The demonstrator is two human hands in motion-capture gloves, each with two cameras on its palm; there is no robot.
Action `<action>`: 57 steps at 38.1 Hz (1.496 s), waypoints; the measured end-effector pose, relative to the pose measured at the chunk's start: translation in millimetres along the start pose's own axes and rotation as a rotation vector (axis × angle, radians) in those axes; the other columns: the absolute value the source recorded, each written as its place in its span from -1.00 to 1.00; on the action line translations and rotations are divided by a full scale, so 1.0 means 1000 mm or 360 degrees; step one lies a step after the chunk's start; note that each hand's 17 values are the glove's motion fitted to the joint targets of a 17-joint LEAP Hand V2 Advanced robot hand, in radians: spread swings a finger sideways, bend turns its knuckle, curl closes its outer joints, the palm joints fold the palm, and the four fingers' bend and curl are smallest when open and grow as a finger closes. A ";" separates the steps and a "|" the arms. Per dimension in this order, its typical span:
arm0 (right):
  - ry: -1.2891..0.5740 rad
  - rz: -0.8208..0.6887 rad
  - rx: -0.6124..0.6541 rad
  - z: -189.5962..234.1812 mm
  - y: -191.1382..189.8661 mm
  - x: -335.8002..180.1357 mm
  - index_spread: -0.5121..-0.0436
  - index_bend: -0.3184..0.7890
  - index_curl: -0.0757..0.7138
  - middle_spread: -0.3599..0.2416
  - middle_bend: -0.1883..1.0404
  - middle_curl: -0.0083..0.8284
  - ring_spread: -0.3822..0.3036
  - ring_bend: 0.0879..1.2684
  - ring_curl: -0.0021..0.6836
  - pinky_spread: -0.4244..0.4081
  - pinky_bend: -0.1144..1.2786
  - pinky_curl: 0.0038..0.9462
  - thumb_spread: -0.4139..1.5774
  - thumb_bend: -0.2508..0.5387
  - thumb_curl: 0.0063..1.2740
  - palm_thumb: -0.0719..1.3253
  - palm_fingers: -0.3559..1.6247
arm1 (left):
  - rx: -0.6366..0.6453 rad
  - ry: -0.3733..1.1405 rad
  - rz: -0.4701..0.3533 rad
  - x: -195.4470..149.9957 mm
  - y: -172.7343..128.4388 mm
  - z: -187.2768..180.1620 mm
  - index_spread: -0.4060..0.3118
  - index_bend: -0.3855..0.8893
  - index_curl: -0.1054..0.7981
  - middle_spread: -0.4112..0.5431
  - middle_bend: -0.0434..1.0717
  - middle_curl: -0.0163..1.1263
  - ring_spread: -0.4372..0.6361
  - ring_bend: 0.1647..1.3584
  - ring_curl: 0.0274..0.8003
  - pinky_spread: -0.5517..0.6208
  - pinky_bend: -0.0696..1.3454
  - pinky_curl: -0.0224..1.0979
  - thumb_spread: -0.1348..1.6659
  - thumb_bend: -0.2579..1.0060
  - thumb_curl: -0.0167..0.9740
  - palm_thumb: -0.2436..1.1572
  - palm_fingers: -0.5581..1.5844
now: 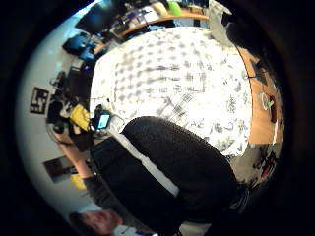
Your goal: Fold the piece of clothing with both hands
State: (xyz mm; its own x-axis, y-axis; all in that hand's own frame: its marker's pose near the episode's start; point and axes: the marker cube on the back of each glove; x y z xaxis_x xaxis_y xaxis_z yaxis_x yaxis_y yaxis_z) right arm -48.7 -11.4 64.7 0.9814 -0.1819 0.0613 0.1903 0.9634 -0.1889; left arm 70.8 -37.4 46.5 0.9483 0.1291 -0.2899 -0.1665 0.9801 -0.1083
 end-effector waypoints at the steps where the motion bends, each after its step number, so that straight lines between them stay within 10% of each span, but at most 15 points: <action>1: -0.0002 -0.0001 0.0001 0.002 -0.002 0.000 -0.06 -0.22 -0.16 0.11 -0.33 -0.16 0.20 -0.53 -0.08 0.48 -0.41 -0.34 0.49 -0.42 -0.75 -0.83 0.01 | 0.0009 0.0047 0.0017 0.001 -0.002 0.004 0.25 -0.41 -0.33 0.50 -0.64 -0.66 0.61 -0.16 -0.41 0.59 0.04 -0.37 0.44 -0.64 -0.66 -0.51 -0.54; 14: -0.0052 -0.0030 -0.0124 0.033 -0.006 -0.003 -0.06 -0.21 -0.16 0.11 -0.34 -0.10 0.20 -0.51 -0.02 0.47 -0.41 -0.30 0.50 -0.41 -0.72 -0.83 0.02 | -0.0307 0.0264 0.0226 0.027 -0.018 0.105 0.39 -0.39 -0.69 0.64 -0.60 -0.64 0.57 0.09 -0.30 0.58 0.28 -0.29 0.27 -0.62 -0.58 -0.60 -0.61; 24: -0.0004 -0.0028 -0.0193 0.058 -0.014 -0.003 -0.05 -0.23 -0.17 0.11 -0.37 -0.08 0.17 -0.48 0.02 0.46 -0.38 -0.28 0.51 -0.41 -0.70 -0.82 0.03 | -0.0860 -0.0103 0.0065 0.035 0.016 0.166 0.22 -0.10 -0.52 0.53 -0.60 -0.60 0.43 0.02 -0.32 0.50 0.15 -0.34 0.21 -0.63 -0.50 -0.53 -0.47; 38: -0.0027 -0.0062 -0.0311 0.096 -0.024 -0.005 -0.06 -0.24 -0.21 0.11 -0.38 -0.06 0.13 -0.43 0.06 0.44 -0.33 -0.24 0.52 -0.41 -0.68 -0.79 0.02 | -0.0199 0.0029 0.0324 0.059 -0.012 0.183 0.06 -0.10 -0.28 0.40 -0.64 -0.59 0.22 -0.01 -0.34 0.34 0.03 -0.38 0.26 -0.57 -0.46 -0.44 -0.35; 43: -0.0037 -0.0078 -0.0349 0.111 -0.031 -0.005 -0.08 -0.26 -0.23 0.12 -0.38 -0.06 0.13 -0.40 0.08 0.43 -0.31 -0.23 0.52 -0.41 -0.68 -0.79 0.00 | -0.0094 -0.0013 0.0302 0.062 -0.017 0.181 -0.20 0.57 0.06 0.13 -0.68 -0.60 0.01 -0.23 -0.43 0.19 -0.21 -0.46 0.42 -0.42 -0.42 -0.19 -0.07; 48: -0.0022 -0.0081 -0.0355 0.119 -0.033 -0.008 -0.10 -0.26 -0.25 0.12 -0.38 -0.05 0.12 -0.38 0.09 0.43 -0.29 -0.22 0.52 -0.42 -0.68 -0.79 -0.01 | -0.0172 -0.0048 0.0243 0.058 -0.013 0.179 -0.35 0.77 0.20 -0.07 -0.67 -0.57 -0.15 -0.34 -0.42 0.06 -0.29 -0.46 0.52 -0.35 -0.41 -0.05 0.03; 57: 0.0016 -0.0155 -0.0449 0.150 -0.042 -0.018 -0.11 -0.26 -0.27 0.13 -0.39 -0.05 0.12 -0.34 0.11 0.43 -0.24 -0.21 0.52 -0.41 -0.67 -0.78 -0.03 | -0.0001 0.0124 0.0210 0.054 -0.024 0.156 -0.44 0.62 0.22 -0.26 -0.62 -0.53 -0.37 -0.30 -0.33 -0.15 -0.29 -0.41 0.70 -0.31 -0.46 0.00 0.20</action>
State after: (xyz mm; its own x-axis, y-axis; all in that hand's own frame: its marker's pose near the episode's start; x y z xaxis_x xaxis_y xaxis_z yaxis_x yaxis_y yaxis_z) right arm -78.1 -18.8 218.7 0.9582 -0.2738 0.0831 0.2813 0.8489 -0.4474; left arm 168.2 -30.8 182.2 0.8944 0.2448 -0.3744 -0.2887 0.9552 -0.0652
